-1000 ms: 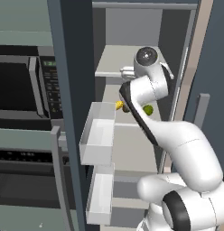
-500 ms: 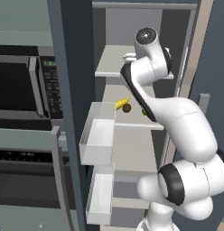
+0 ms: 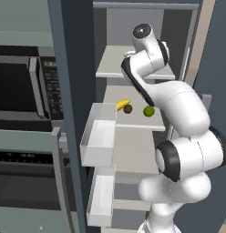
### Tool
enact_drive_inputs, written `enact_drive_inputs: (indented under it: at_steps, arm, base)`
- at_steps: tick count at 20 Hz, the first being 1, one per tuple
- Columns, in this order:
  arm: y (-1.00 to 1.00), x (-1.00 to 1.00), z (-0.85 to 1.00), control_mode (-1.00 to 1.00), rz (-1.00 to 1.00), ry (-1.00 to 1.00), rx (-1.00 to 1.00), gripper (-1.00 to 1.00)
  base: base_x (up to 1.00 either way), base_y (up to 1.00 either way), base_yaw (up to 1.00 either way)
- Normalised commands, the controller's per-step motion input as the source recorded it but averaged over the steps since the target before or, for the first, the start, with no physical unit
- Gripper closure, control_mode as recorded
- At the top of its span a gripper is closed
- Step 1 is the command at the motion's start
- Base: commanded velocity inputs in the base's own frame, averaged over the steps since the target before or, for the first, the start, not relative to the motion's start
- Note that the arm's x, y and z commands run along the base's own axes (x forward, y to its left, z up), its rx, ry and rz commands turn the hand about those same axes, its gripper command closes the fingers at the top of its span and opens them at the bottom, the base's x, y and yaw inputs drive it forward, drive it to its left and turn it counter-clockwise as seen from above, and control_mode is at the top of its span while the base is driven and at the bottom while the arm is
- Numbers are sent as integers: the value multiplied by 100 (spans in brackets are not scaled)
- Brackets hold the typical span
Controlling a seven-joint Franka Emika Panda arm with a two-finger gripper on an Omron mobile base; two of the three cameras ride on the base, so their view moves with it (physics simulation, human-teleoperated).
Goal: Take the kiwi and broccoli from the highest rack and move them to the second highest rack where the corn and lime are located, to maximize freezer space. Close the freezer door after rearranging.
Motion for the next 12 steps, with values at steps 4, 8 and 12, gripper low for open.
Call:
enact_drive_inputs:
  at_steps: [4,8,12]
  arm:
    - [-19,54,0,-100,0,24,-15,-100]
    - [-21,54,0,-100,0,20,-8,-100]
    - [-22,50,-2,-100,0,19,-5,-100]
  base:
    - [0,0,0]
    - [0,0,0]
    - [0,0,0]
